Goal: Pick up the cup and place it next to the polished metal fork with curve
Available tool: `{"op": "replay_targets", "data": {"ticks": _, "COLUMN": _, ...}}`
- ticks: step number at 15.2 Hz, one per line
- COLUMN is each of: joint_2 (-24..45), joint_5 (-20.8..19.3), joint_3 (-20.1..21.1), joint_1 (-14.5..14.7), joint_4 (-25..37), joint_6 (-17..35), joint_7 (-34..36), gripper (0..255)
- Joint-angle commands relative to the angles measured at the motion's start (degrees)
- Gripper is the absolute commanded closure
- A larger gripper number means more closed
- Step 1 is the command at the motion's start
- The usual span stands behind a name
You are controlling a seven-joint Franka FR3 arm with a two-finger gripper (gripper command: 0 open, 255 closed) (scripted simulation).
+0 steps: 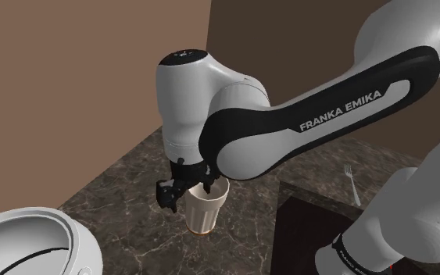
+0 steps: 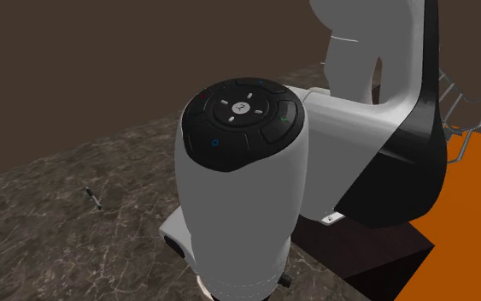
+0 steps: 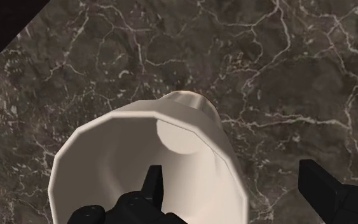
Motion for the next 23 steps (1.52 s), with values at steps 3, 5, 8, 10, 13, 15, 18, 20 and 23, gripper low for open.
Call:
{"op": "replay_targets", "data": {"ticks": 3, "joint_2": 0.00, "joint_5": 0.00, "joint_3": 0.00, "joint_1": 0.00, "joint_4": 0.00, "joint_6": 0.00, "joint_7": 0.00, "gripper": 255}}
{"op": "replay_targets", "data": {"ticks": 5, "joint_2": 0.01, "joint_5": -0.01, "joint_3": 0.00, "joint_1": 0.00, "joint_4": 0.00, "joint_6": 0.00, "joint_7": 0.01, "gripper": 255}}
{"op": "replay_targets", "data": {"ticks": 8, "joint_2": -0.07, "joint_5": 0.05, "joint_3": -0.01, "joint_1": 0.00, "joint_4": -0.02, "joint_6": -0.03, "joint_7": -0.05, "gripper": 255}}
{"op": "replay_targets", "data": {"ticks": 10, "joint_2": 0.01, "joint_5": 0.00, "joint_3": 0.00, "joint_1": 0.00, "joint_4": 0.00, "joint_6": 0.01, "joint_7": 0.00, "gripper": 255}}
{"op": "replay_targets", "data": {"ticks": 13, "joint_2": -1.39, "joint_5": 0.99, "joint_3": -0.20, "joint_1": -0.01, "joint_4": 1.21, "joint_6": -2.27, "joint_7": -0.86, "gripper": 255}}
{"op": "replay_targets", "data": {"ticks": 15, "joint_2": -2.25, "joint_5": 1.56, "joint_3": -0.37, "joint_1": 0.00, "joint_4": 2.08, "joint_6": -3.80, "joint_7": -1.37, "gripper": 255}}
{"op": "replay_targets", "data": {"ticks": 18, "joint_2": -3.40, "joint_5": 2.29, "joint_3": -0.63, "joint_1": 0.00, "joint_4": 3.48, "joint_6": -6.10, "joint_7": -2.05, "gripper": 255}}
{"op": "replay_targets", "data": {"ticks": 20, "joint_2": -4.08, "joint_5": 2.70, "joint_3": -0.81, "joint_1": 0.00, "joint_4": 4.48, "joint_6": -7.64, "joint_7": -2.45, "gripper": 255}}
{"op": "replay_targets", "data": {"ticks": 23, "joint_2": -4.99, "joint_5": 3.21, "joint_3": -1.08, "joint_1": -0.01, "joint_4": 6.06, "joint_6": -9.94, "joint_7": -2.97, "gripper": 255}}
